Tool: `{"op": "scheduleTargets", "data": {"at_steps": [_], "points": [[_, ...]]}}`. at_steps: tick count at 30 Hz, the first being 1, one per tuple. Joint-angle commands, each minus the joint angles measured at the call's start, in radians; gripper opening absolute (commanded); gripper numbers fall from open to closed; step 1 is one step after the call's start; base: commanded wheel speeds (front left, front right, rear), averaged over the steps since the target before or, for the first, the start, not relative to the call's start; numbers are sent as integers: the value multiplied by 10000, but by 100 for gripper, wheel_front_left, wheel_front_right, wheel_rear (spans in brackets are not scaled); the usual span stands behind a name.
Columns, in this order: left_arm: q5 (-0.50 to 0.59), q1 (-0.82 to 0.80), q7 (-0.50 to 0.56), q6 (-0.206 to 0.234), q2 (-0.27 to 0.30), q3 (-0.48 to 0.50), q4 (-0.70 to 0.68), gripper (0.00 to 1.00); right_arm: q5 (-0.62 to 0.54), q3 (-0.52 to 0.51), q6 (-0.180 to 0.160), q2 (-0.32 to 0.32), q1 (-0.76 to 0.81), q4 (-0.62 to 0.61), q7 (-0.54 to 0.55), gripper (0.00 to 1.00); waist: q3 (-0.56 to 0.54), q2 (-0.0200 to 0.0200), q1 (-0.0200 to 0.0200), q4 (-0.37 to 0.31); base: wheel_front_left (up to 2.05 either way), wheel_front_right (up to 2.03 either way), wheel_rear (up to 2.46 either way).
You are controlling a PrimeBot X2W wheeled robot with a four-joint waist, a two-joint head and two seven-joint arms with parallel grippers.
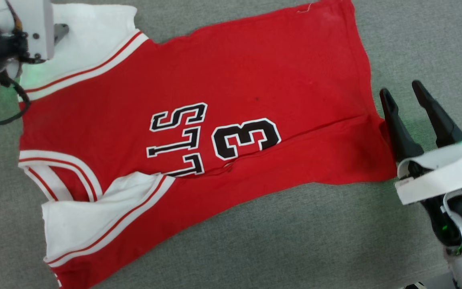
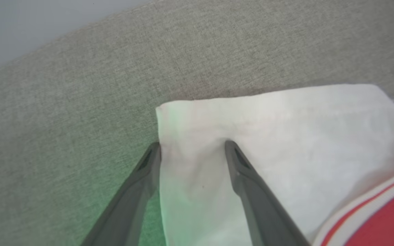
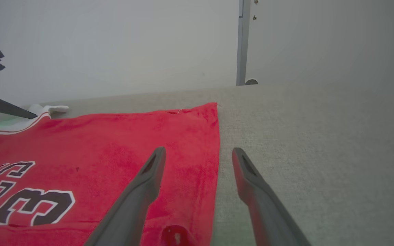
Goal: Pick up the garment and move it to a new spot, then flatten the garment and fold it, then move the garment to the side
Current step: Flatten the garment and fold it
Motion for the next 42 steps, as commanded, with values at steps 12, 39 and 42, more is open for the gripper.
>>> {"op": "scheduleTargets", "data": {"at_steps": [12,39,42], "points": [[-1174,47,-540,-25,-164,-1014,-1102,0,1281,1391,-12,-1683,-3545,903,4575,100,356,0,0,788,0,0,0],[-3034,-573,-2655,-7,-748,-3326,-2003,0,1964,2847,-10,-1846,-7635,6086,7630,0,360,0,0,2370,0,0,0],[-3369,-348,-3368,-7,-765,-3441,-2227,0,2245,2897,-10,-1998,-7439,6071,6941,0,-143,0,0,2588,0,0,0]]}}
